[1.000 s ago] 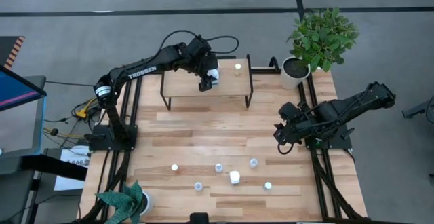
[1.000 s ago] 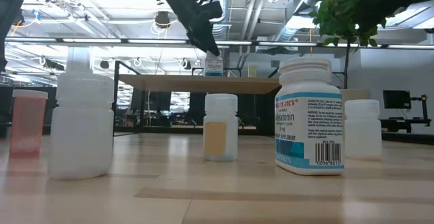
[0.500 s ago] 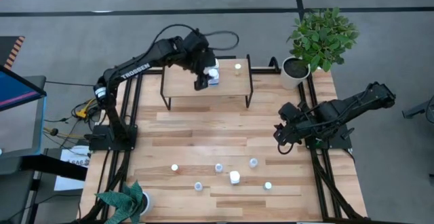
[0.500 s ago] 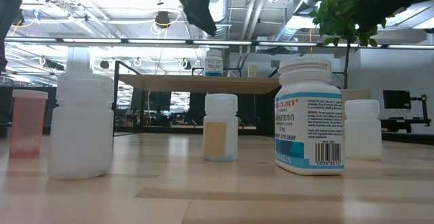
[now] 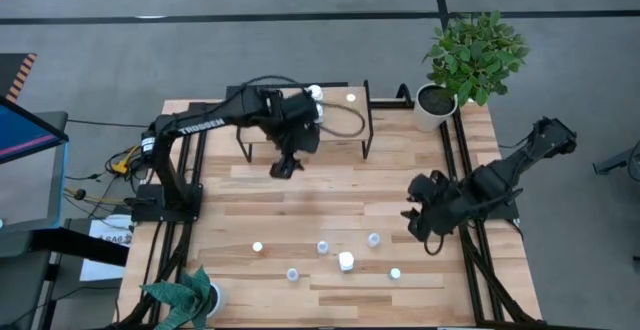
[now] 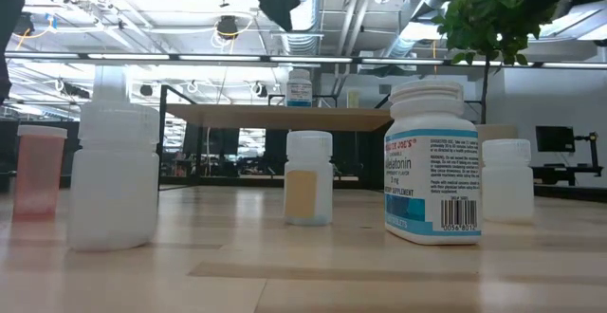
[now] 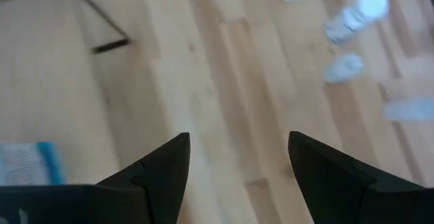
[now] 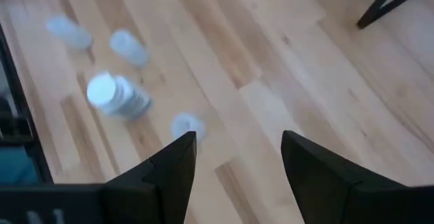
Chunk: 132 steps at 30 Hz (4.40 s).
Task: Pick and place medicine bottles onto shelf by color
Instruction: Put the blue pill bottle on the shelf
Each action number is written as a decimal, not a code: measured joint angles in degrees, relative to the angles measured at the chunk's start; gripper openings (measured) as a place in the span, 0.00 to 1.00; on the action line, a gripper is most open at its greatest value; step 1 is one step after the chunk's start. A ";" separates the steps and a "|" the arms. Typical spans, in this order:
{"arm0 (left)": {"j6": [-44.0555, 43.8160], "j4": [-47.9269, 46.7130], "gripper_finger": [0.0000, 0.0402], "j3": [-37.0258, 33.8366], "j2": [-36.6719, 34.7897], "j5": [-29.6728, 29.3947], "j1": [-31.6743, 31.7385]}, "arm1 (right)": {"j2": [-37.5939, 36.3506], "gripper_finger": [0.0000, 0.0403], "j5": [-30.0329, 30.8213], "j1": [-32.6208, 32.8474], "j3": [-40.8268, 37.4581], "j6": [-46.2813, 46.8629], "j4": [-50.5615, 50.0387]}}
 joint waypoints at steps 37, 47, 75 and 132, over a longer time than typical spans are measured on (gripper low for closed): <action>-22.07 11.32 0.59 -43.82 -30.80 -0.60 -8.09 | 26.29 0.59 -13.01 16.17 2.38 22.63 13.97; -25.42 16.47 0.59 -48.24 -36.33 -4.57 -11.02 | 34.68 0.59 -14.37 16.11 2.32 23.06 16.04; -23.69 19.51 0.59 -48.24 -36.30 -4.92 -11.48 | 37.21 0.41 -14.11 10.93 2.32 20.47 16.10; -18.60 19.49 0.59 -48.22 -36.26 -7.96 -11.46 | 37.30 0.29 -21.38 -58.19 41.10 -60.86 -5.31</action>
